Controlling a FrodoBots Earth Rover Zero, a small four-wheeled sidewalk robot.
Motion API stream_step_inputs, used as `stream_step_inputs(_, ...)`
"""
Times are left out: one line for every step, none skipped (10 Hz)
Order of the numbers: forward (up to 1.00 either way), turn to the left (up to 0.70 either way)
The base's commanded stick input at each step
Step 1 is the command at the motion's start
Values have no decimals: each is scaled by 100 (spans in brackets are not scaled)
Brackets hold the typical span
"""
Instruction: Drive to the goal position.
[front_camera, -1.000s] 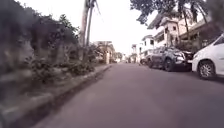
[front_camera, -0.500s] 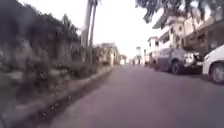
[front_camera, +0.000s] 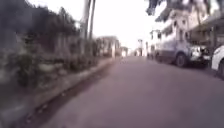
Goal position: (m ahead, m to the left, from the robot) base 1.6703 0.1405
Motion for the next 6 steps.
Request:
stream_step_inputs(100, 0)
stream_step_inputs(100, 0)
stream_step_inputs(100, 0)
stream_step_inputs(100, 0)
stream_step_inputs(100, 0)
stream_step_inputs(100, -8)
